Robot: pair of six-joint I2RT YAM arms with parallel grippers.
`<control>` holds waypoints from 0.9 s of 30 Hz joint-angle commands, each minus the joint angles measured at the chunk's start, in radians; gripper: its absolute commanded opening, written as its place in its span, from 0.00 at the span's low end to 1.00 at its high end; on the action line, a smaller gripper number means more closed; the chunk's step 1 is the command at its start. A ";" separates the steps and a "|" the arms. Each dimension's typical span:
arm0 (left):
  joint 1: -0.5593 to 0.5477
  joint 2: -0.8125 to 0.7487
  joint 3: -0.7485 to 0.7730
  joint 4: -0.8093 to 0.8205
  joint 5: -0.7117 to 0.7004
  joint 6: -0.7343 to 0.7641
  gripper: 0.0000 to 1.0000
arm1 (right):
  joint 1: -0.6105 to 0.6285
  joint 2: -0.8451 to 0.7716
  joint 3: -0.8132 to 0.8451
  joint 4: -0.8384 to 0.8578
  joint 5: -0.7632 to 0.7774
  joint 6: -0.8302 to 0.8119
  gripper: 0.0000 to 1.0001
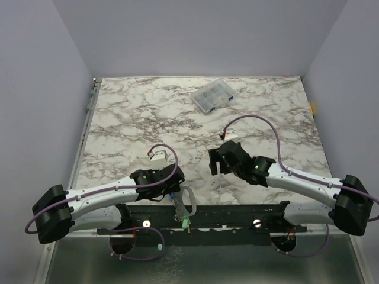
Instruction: Put the keys on the keyring
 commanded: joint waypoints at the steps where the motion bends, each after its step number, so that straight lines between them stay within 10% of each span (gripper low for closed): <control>1: -0.011 0.043 -0.005 -0.044 0.060 -0.067 0.65 | 0.006 -0.040 -0.045 -0.005 0.048 0.025 0.82; 13: -0.037 0.122 0.022 -0.023 0.107 -0.108 0.36 | 0.006 -0.086 -0.101 0.016 0.064 0.006 0.82; 19: -0.039 0.151 0.040 0.005 0.094 -0.103 0.00 | 0.006 -0.088 -0.112 0.025 0.067 -0.010 0.82; 27: -0.036 0.202 0.107 0.104 -0.060 -0.080 0.00 | 0.006 -0.100 -0.111 0.028 0.080 -0.028 0.82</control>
